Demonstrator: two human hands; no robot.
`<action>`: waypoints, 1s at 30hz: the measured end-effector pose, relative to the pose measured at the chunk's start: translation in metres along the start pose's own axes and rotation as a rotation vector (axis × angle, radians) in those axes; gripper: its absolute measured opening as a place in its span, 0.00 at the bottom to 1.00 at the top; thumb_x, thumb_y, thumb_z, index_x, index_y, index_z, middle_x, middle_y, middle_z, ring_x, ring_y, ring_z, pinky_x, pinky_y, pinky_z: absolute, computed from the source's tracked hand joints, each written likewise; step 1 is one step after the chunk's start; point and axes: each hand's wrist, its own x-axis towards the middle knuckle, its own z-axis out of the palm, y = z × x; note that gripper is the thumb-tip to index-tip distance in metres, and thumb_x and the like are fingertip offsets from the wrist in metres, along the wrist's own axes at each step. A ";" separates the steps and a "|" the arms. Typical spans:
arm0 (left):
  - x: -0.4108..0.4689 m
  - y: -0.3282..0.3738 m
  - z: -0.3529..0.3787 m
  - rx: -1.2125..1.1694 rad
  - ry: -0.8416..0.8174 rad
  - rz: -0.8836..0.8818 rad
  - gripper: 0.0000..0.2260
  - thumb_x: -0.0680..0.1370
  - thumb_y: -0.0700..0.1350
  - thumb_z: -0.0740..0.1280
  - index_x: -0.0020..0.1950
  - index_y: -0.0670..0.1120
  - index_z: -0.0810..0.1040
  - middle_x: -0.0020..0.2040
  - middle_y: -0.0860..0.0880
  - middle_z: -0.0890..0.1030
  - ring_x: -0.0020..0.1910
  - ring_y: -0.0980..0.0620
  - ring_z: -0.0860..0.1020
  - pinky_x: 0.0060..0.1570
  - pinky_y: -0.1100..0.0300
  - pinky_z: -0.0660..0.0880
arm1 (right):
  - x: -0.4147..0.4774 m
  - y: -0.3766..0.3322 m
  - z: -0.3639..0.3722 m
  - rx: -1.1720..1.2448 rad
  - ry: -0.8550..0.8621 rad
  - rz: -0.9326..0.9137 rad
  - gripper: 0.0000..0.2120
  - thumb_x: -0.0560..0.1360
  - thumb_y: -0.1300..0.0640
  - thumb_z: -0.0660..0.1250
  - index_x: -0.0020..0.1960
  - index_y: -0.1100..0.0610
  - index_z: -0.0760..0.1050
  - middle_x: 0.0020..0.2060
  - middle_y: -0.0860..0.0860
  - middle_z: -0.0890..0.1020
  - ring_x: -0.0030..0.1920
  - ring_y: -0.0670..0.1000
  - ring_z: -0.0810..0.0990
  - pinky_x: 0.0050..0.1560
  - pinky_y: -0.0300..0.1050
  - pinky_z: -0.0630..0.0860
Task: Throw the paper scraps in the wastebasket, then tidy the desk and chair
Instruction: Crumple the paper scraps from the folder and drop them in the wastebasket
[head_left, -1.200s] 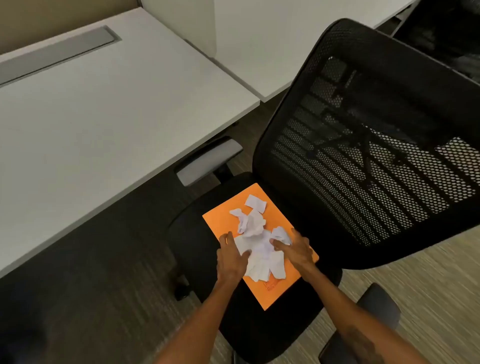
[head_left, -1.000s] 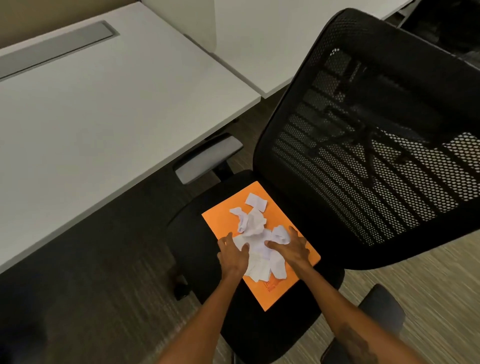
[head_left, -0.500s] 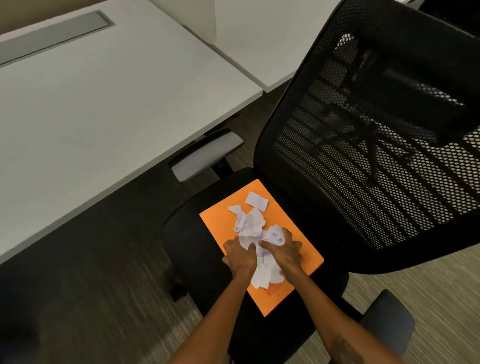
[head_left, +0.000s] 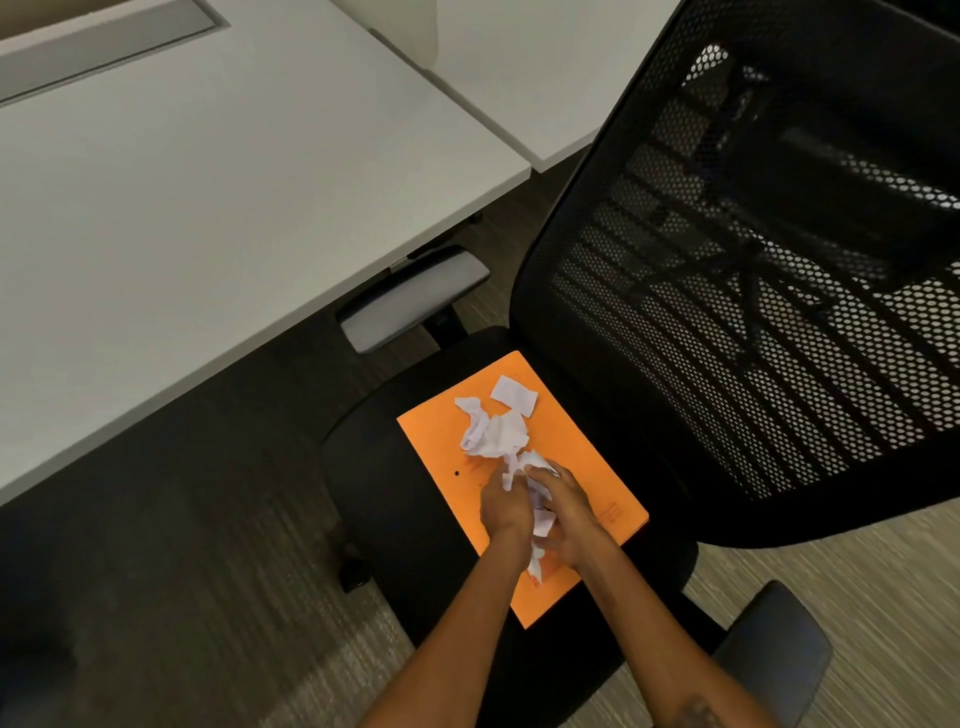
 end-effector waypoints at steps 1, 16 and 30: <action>-0.001 -0.001 0.001 -0.029 0.005 -0.003 0.13 0.83 0.47 0.61 0.66 0.51 0.77 0.56 0.49 0.81 0.48 0.51 0.81 0.49 0.58 0.77 | -0.001 0.001 0.000 0.013 -0.009 0.010 0.14 0.74 0.47 0.71 0.59 0.47 0.78 0.55 0.52 0.83 0.53 0.53 0.81 0.40 0.47 0.78; -0.035 0.003 0.004 -0.058 0.037 0.076 0.15 0.84 0.45 0.57 0.71 0.50 0.73 0.64 0.48 0.78 0.61 0.47 0.78 0.59 0.54 0.77 | -0.025 0.001 -0.005 0.053 -0.141 -0.007 0.18 0.78 0.51 0.66 0.66 0.56 0.75 0.50 0.52 0.84 0.49 0.51 0.83 0.49 0.50 0.79; -0.068 0.032 -0.030 -0.202 0.011 0.163 0.14 0.85 0.45 0.57 0.69 0.53 0.74 0.64 0.50 0.78 0.59 0.51 0.78 0.62 0.53 0.77 | -0.078 -0.012 0.028 -0.039 -0.096 -0.198 0.18 0.78 0.51 0.66 0.65 0.56 0.74 0.46 0.48 0.83 0.42 0.46 0.82 0.40 0.45 0.77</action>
